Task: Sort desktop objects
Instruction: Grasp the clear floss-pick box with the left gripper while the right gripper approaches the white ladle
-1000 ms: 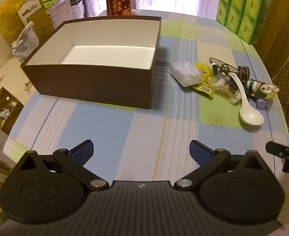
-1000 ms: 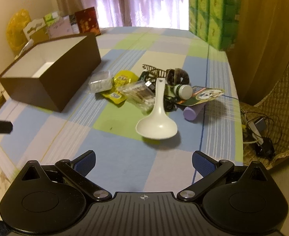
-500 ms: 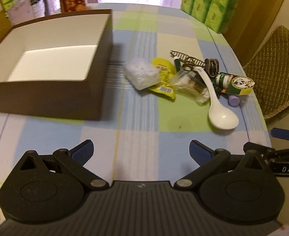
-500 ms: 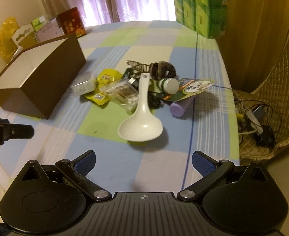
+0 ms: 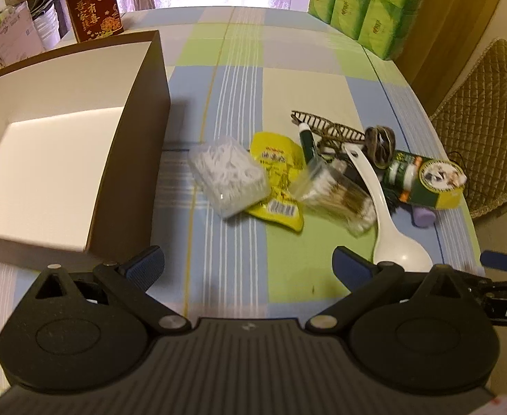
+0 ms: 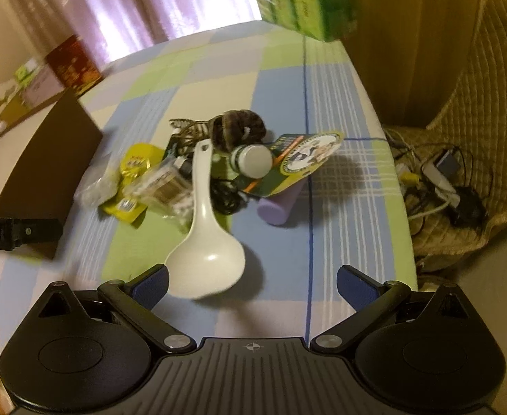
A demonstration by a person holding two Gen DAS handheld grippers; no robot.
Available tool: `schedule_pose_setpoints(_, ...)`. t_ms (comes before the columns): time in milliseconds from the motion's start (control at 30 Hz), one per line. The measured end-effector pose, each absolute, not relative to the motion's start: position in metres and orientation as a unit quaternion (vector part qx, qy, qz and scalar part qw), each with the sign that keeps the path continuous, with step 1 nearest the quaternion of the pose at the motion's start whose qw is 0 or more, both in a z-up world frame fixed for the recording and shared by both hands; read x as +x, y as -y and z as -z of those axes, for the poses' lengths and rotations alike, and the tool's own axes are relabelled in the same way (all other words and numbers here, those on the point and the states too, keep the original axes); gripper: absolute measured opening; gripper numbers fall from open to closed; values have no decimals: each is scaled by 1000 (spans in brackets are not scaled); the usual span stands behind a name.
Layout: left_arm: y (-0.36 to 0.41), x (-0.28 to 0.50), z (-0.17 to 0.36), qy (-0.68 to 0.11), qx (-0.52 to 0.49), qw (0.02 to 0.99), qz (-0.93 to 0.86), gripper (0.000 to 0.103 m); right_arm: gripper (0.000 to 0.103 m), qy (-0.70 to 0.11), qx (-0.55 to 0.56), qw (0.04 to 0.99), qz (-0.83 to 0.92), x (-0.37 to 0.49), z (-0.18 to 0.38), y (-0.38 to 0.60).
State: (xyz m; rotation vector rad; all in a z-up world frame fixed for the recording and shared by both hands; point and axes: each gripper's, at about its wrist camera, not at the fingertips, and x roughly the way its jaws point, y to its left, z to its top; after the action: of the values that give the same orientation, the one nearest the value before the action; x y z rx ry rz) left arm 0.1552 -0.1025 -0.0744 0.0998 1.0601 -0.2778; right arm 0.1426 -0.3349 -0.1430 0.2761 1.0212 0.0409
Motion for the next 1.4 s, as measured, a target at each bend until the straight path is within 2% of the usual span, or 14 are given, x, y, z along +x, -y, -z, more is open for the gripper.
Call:
schedule_pose_setpoints(33, 104, 159, 75, -503, 50, 853, 132, 102, 101, -488, 140, 862, -16, 145, 145, 337)
schedule_pose_setpoints(67, 106, 163, 75, -502, 52, 853, 132, 102, 95, -488, 146, 860, -13, 148, 146, 338)
schedule_pose_setpoints(167, 111, 173, 78, -502, 57, 853, 133, 102, 68, -501, 177, 847, -10, 157, 154, 344)
schedule_pose_setpoints(367, 117, 190, 88, -511, 56, 848, 130, 102, 42, -514, 272, 813, -6, 160, 173, 358)
schedule_pose_setpoints(467, 121, 198, 93, -505, 68, 852, 118, 102, 35, -512, 320, 797, 0, 158, 180, 365)
schedule_pose_setpoints(600, 127, 210, 96, -503, 73, 855, 105, 102, 32, -505, 346, 791, 6, 158, 180, 370)
schedule_pose_setpoints(667, 130, 213, 94, -500, 74, 857, 101, 92, 32, -504, 348, 791, 6, 159, 179, 372)
schedule_pose_setpoints(833, 144, 220, 95, -491, 102, 860, 92, 89, 32, -502, 348, 791, 9, 160, 180, 374)
schedule_pose_setpoints(900, 145, 228, 101, -503, 96, 855, 81, 82, 32, -502, 348, 792, 10, 162, 181, 373)
schedule_pose_setpoints(1133, 143, 255, 131, -540, 73, 837, 35, 72, 32, -500, 343, 795, 12, 162, 182, 372)
schedule_pose_setpoints(1167, 141, 257, 135, -545, 67, 835, 29, 67, 32, -500, 343, 795, 12, 161, 181, 372)
schedule_pose_setpoints(1200, 138, 258, 138, -548, 59, 834, 23, 58, 32, -500, 343, 795, 13, 161, 181, 372)
schedule_pose_setpoints(1233, 135, 258, 140, -550, 52, 833, 18, 56, 32, -499, 342, 796, 13, 161, 181, 372)
schedule_pose_setpoints(1400, 124, 244, 138, -543, 28, 839, 12, 53, 32, -498, 341, 797, 14, 160, 180, 373)
